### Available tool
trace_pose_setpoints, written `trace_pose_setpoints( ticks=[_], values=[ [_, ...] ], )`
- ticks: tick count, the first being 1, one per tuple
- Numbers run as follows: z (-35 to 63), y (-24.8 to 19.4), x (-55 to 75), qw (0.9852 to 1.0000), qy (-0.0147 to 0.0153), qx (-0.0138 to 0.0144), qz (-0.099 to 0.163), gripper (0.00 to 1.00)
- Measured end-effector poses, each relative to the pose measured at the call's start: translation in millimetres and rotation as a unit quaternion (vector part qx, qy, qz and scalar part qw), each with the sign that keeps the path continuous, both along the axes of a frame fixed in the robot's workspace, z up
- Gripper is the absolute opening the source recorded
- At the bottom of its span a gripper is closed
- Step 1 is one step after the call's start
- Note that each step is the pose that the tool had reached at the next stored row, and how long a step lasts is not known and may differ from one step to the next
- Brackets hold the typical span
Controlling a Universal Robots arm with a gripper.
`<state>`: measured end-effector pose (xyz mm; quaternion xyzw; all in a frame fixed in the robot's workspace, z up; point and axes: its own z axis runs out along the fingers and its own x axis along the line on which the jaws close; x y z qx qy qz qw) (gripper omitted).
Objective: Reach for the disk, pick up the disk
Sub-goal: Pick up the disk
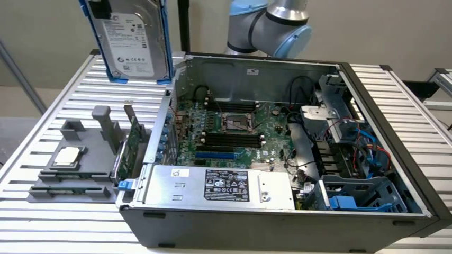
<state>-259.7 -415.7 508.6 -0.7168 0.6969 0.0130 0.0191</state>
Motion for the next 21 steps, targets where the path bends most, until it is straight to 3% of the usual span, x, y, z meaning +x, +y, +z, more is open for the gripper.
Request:
trace_pose_setpoints(
  ticks=[9,21],
  values=[
    [2.8,-15.0,37.1,1.0,0.0,0.0046,0.0,0.33],
    [4.0,-34.6,90.9,1.0,0.0,0.0084,0.0,0.33]
  ],
)
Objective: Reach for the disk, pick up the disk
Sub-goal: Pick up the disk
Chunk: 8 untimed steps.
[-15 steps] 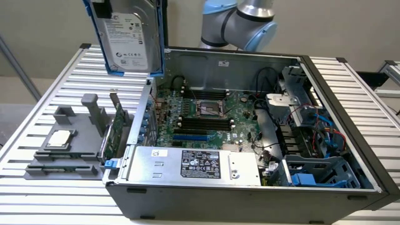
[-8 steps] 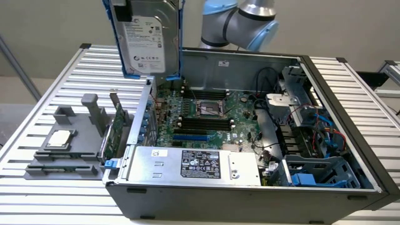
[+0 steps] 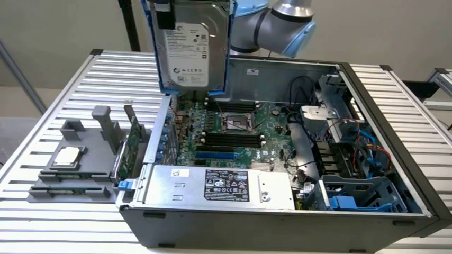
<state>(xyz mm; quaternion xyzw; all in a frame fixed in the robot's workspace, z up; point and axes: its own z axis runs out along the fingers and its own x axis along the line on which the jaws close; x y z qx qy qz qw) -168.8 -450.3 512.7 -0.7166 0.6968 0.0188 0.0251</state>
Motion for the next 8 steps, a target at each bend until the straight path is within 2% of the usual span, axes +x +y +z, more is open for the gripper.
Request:
trace_pose_setpoints(
  ticks=[8],
  values=[
    [0.5,-12.6,36.4,1.0,0.0,0.0025,0.0,0.33]
  ],
)
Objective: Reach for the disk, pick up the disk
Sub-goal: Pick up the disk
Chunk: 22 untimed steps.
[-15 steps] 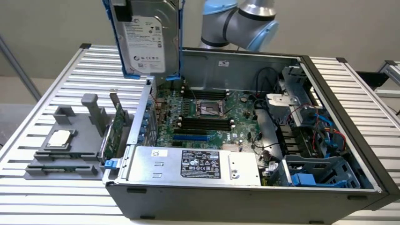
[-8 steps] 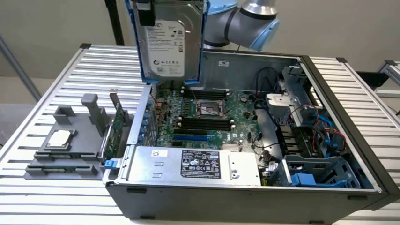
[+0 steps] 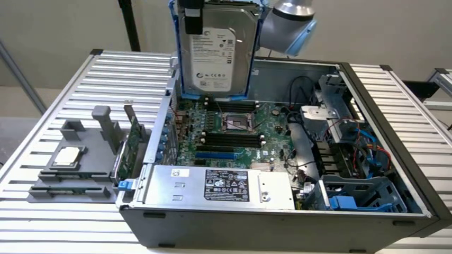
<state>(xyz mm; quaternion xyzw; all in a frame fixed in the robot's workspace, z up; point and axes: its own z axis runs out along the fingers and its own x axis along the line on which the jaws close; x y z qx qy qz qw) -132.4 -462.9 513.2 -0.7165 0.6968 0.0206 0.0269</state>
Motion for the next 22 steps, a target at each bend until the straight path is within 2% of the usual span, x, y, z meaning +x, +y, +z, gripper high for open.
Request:
trace_pose_setpoints(
  ticks=[7,22],
  values=[
    [0.2,-10.9,31.7,1.0,0.0,0.0021,0.0,0.33],
    [0.2,-38.4,92.6,1.0,0.0,0.0027,0.0,0.33]
  ],
)
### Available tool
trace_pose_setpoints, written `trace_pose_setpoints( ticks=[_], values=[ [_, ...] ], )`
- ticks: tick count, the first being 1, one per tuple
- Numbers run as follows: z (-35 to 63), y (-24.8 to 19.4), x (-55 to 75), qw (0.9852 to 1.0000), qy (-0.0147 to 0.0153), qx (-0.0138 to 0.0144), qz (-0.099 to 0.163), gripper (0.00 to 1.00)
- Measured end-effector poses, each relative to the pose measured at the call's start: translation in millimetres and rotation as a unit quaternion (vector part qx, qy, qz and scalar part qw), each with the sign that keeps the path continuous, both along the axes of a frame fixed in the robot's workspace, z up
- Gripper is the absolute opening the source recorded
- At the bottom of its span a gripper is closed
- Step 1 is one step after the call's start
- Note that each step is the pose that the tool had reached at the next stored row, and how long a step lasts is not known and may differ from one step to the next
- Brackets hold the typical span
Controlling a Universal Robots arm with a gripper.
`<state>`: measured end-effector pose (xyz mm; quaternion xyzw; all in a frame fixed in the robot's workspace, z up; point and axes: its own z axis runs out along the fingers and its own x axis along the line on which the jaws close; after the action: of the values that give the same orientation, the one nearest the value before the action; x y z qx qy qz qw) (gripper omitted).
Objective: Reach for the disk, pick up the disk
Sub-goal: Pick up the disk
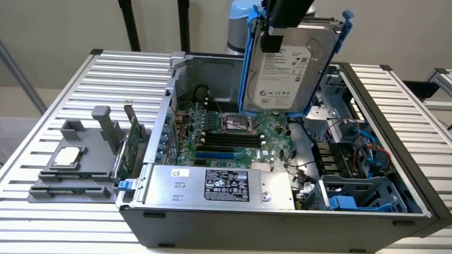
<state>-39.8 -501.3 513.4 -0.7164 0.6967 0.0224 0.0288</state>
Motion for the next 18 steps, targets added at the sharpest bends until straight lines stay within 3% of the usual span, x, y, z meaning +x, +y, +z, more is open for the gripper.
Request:
trace_pose_setpoints(
  ticks=[18],
  values=[
    [0.0,-35.7,68.3,1.0,0.0,0.0,0.0,0.33]
  ],
)
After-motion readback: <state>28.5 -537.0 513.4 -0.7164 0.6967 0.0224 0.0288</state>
